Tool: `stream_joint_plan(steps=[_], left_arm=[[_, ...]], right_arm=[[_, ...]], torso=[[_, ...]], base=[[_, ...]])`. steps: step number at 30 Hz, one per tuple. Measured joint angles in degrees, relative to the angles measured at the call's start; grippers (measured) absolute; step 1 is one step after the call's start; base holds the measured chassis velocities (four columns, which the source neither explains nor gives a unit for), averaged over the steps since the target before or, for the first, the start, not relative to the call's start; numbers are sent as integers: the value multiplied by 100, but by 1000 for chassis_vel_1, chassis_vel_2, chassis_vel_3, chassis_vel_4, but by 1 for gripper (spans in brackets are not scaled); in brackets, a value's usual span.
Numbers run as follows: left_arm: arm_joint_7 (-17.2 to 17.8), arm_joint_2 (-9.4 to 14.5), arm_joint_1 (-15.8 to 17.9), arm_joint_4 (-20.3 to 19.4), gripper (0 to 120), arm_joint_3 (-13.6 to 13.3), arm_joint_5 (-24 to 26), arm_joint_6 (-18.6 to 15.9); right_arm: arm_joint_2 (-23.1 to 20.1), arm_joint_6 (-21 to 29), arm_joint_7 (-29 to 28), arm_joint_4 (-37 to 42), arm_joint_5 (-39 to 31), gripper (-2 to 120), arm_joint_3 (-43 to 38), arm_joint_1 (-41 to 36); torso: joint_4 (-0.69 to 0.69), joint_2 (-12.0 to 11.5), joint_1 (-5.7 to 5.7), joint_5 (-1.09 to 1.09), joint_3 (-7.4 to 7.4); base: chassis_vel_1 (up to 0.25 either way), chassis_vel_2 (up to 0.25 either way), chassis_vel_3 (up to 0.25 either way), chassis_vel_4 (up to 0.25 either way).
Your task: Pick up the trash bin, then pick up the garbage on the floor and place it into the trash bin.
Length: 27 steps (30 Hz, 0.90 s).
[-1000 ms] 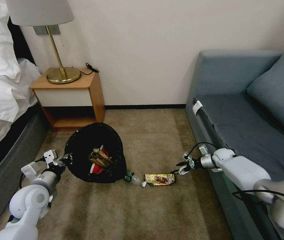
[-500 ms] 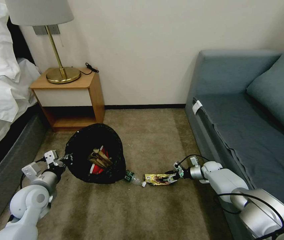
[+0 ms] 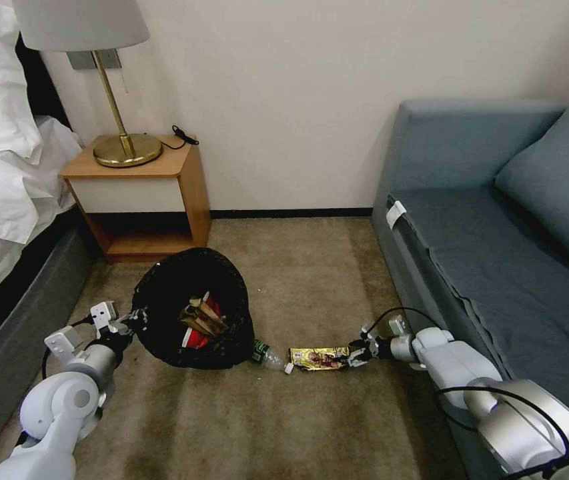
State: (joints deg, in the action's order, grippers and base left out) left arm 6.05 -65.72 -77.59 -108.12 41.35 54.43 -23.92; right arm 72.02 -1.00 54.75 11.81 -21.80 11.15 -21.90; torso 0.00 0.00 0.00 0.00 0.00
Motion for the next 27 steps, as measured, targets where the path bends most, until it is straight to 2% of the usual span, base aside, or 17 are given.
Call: stream_joint_plan(steps=[18,27], left_arm=[[-62,3,-20,71,3,12,-112,81],[-89,-2,13,136,3,1,-128,114]], right_arm=[[-105,49,114,348,-193,100,-59,-297],[-53,56,-149,318,-215,100,-64,-354]], torso=[[0,0,0,0,0],[0,0,0,0,0]], base=[[0,0,0,0],[0,0,0,0]])
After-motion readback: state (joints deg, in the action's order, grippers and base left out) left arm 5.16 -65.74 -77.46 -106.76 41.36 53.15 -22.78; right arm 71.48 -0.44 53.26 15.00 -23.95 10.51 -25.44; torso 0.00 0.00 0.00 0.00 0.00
